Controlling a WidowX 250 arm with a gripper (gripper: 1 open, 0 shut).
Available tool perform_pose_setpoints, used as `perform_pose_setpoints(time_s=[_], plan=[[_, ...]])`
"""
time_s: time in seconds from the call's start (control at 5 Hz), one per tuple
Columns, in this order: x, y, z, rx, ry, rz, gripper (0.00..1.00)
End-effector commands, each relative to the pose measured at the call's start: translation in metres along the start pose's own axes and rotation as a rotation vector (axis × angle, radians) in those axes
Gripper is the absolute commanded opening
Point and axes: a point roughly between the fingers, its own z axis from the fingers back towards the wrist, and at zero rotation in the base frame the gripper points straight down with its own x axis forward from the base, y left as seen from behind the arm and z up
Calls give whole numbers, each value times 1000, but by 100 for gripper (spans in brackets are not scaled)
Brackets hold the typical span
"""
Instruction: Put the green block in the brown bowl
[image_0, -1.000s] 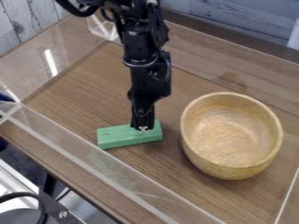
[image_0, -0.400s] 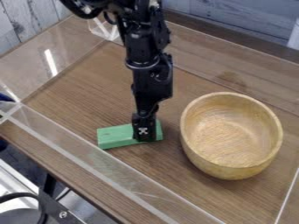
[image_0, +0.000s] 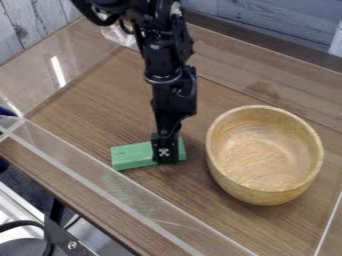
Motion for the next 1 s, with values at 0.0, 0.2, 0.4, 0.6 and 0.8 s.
perform_pose_setpoints(time_s=[0.0,0.2,0.4,0.6,0.8], plan=[[3,10,5,31,-22,4,100],[3,10,2,27,-23,7,0],[3,11,2,27,-25,11,0],[3,11,3,29,-28,15,0],[3,11,4,32,-30,19,0]])
